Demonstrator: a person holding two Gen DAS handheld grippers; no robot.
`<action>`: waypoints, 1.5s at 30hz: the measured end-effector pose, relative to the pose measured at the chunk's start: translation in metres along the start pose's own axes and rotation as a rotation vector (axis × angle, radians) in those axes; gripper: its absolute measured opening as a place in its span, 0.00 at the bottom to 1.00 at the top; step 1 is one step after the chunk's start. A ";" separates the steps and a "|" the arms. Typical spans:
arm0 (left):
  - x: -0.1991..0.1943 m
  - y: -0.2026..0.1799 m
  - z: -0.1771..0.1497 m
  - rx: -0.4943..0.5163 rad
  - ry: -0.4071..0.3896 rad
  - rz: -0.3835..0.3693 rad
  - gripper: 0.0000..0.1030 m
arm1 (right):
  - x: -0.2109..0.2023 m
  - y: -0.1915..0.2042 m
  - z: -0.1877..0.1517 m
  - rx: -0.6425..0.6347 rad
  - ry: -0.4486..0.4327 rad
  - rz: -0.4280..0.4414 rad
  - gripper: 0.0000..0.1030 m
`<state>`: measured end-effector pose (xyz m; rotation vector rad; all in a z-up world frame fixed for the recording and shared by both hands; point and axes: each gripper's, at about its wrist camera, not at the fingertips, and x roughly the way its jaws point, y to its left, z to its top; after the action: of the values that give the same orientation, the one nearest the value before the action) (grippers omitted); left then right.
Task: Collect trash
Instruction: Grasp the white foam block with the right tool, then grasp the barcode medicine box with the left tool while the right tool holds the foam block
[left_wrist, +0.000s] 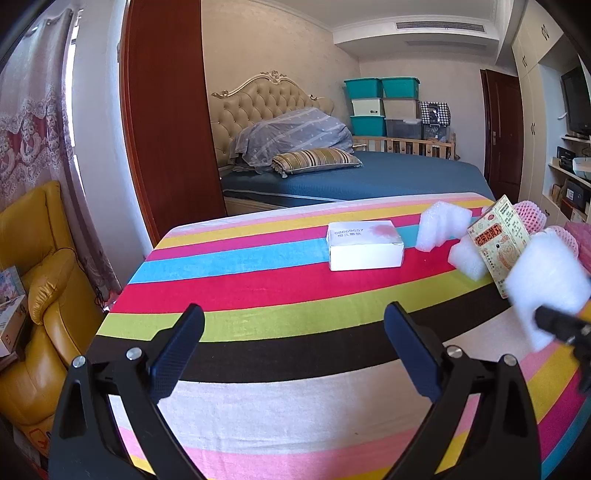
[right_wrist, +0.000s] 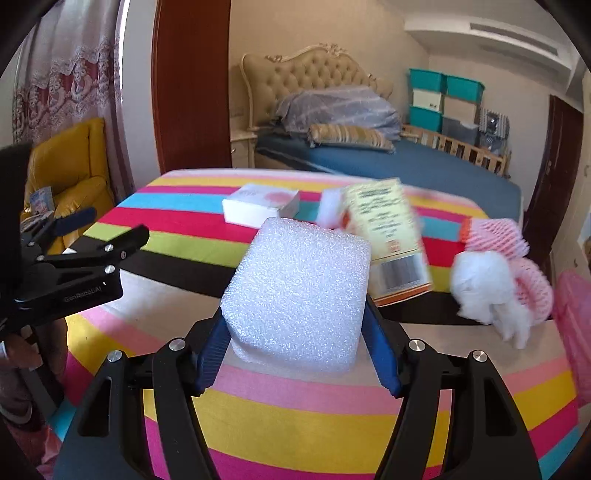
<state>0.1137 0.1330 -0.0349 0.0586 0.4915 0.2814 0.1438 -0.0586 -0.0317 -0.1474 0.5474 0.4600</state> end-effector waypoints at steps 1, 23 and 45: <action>0.000 -0.001 0.000 0.004 0.000 -0.002 0.92 | -0.007 -0.008 0.000 0.011 -0.013 -0.015 0.62; -0.004 -0.151 0.017 0.118 0.031 -0.258 0.94 | -0.050 -0.142 -0.034 0.182 -0.119 -0.260 0.62; 0.060 -0.199 0.036 -0.095 0.245 -0.233 0.53 | -0.054 -0.172 -0.064 0.269 -0.129 -0.214 0.62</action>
<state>0.2319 -0.0404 -0.0550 -0.1264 0.7210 0.0831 0.1519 -0.2482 -0.0542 0.0810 0.4564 0.1831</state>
